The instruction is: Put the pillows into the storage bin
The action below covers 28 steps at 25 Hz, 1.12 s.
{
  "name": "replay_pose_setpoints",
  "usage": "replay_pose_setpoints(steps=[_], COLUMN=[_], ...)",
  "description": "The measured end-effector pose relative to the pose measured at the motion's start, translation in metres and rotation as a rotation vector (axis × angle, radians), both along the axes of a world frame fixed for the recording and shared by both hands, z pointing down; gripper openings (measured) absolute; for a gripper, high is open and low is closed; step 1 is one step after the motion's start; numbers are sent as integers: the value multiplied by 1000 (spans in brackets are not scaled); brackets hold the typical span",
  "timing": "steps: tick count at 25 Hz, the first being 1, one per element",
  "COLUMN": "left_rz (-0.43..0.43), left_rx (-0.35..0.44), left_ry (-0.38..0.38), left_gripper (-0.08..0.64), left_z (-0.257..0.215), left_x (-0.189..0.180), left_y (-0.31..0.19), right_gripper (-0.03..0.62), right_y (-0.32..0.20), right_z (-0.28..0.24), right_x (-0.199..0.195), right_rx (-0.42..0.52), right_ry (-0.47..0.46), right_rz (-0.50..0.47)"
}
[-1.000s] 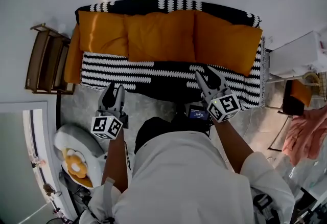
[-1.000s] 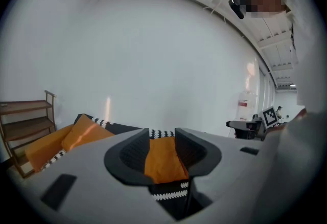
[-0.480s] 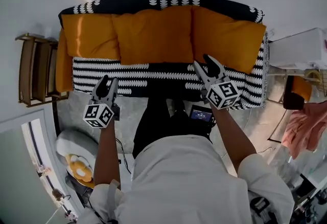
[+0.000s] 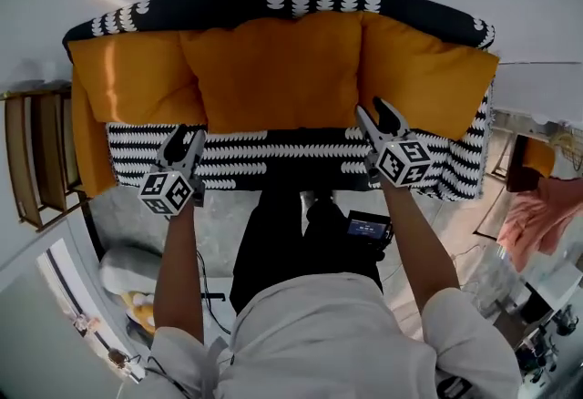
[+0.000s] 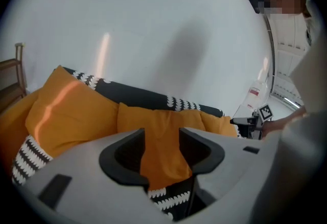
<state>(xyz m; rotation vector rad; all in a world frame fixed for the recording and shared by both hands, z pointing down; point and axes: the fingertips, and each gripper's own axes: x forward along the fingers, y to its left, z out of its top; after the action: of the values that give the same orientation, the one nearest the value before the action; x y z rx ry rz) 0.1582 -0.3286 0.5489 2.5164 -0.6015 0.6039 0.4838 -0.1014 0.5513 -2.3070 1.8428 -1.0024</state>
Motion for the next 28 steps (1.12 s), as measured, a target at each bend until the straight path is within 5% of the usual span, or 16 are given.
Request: replay_pose_setpoints(steps=[14,21,28], left_rz=[77,123,78], left_rx=[-146,-182,-265], left_ry=[-110,-163,-216], left_gripper=[265,291,307], left_z=[151,188,218], left_x=[36,50,50], left_y=[-89,-94,-104], right_gripper=[256,273,273], right_y=[-48,-54,-63], right_z=[160,190,209], right_x=[52,60,62], right_rx=[-251,-314,-351], right_ry=[-76,-97,-115], right_rz=[23,53,53])
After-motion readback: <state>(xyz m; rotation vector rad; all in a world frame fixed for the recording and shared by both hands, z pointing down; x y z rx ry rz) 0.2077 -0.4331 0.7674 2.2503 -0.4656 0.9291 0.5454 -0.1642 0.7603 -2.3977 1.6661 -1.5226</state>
